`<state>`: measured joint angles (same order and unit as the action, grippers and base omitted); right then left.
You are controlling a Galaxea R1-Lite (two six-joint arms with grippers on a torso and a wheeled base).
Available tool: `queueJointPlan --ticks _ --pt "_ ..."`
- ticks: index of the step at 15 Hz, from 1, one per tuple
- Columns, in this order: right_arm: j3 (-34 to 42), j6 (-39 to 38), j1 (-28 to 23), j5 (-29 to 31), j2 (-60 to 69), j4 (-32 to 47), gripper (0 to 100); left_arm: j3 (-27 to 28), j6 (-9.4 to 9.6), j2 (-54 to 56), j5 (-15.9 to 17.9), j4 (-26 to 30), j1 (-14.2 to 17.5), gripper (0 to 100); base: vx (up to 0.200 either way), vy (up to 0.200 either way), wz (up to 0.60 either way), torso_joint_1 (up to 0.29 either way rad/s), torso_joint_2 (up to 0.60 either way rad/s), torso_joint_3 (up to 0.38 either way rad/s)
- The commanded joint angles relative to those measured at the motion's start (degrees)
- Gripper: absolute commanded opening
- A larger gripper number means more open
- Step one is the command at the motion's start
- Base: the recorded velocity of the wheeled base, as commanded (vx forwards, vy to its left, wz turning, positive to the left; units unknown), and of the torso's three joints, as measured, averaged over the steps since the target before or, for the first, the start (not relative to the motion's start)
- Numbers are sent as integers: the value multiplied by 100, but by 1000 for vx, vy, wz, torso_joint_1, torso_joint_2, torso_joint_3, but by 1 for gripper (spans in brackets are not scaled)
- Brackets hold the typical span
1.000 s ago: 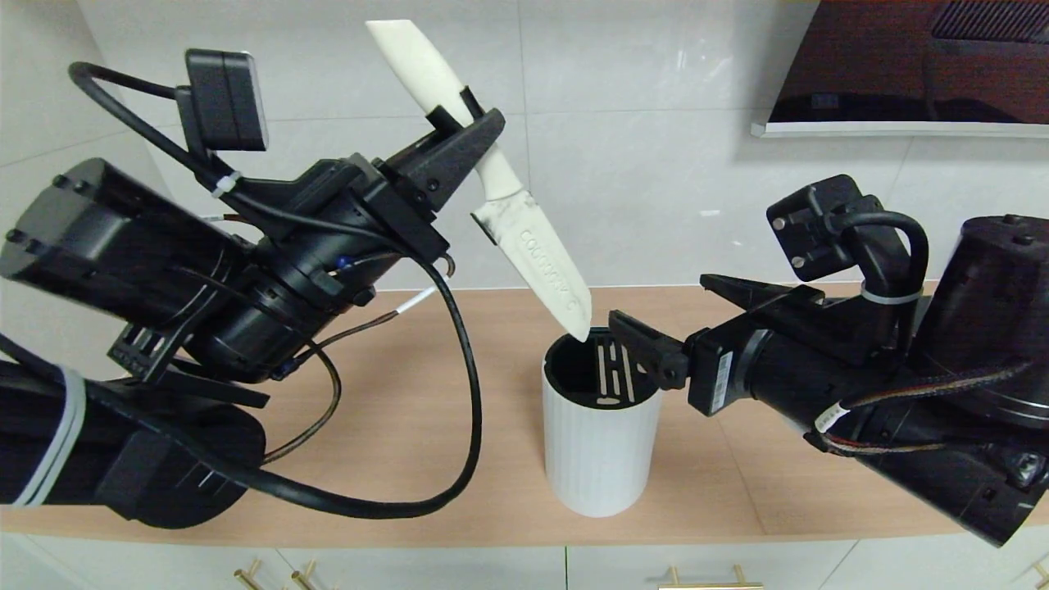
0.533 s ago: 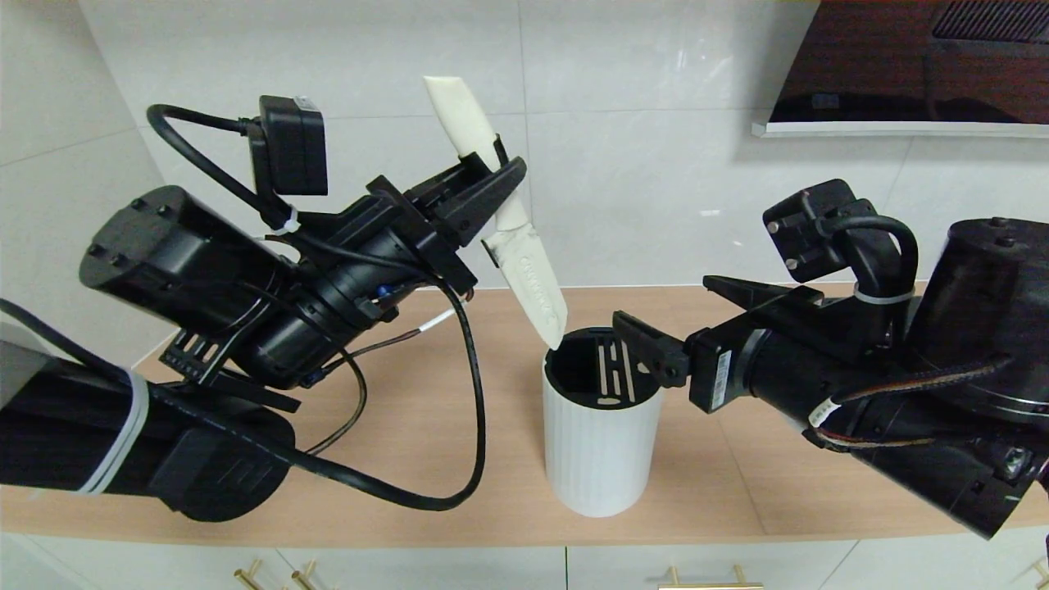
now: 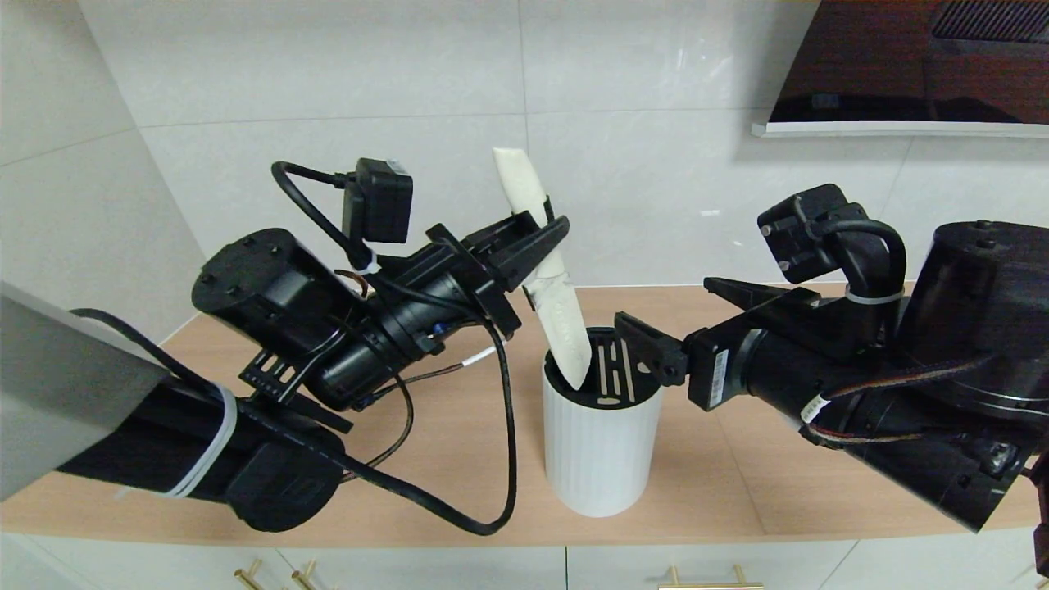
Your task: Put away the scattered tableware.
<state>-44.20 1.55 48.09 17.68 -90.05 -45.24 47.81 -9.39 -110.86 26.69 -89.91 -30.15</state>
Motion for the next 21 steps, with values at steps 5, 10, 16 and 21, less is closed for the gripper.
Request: queueJointPlan --ticks 5,10,16,21 --pt "-45 21 -239 -10 40 -29 100 -26 -11 -463 -14 -9 -17 0 0 0 0 0 0 0" --pt "-71 100 -380 -10 23 -29 100 -26 -11 -805 -23 -9 -61 0 0 0 0 0 0 0" --pt "-80 100 -441 -10 14 -38 100 -105 -19 -1043 -23 -9 -114 0 0 0 0 0 0 0" --pt "-80 109 -450 -10 14 -38 100 -158 -19 -1069 -32 -9 -167 100 0 0 0 0 0 0"
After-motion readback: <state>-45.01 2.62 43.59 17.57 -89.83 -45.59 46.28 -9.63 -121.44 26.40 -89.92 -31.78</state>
